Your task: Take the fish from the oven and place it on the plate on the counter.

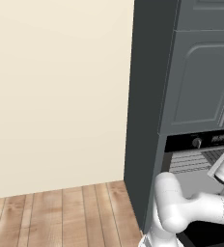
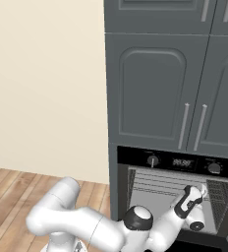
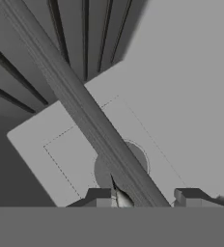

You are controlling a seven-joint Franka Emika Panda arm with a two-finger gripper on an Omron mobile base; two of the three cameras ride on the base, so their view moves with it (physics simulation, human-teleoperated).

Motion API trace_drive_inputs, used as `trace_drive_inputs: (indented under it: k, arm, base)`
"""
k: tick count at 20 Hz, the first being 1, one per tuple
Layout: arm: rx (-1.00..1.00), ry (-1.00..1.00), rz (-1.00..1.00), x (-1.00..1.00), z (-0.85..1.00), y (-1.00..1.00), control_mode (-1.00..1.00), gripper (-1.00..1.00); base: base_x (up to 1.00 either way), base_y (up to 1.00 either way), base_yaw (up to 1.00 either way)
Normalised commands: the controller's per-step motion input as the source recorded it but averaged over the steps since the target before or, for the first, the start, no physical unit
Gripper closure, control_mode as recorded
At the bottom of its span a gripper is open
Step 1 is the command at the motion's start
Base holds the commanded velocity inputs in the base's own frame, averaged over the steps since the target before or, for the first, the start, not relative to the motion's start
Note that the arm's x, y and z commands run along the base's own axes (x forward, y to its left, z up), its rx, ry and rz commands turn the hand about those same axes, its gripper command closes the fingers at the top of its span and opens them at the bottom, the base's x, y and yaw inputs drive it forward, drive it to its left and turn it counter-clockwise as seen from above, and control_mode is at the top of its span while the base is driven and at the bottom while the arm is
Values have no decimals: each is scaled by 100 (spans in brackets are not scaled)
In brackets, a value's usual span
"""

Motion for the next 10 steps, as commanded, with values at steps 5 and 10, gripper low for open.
trace_drive_inputs:
  k: [5,10]
  arm:
    - [0,0,0,-3,-4,0,-100,100]
    - [0,0,1,-33,-8,0,-100,100]
  base:
    - [0,0,0]
    - [0,0,0]
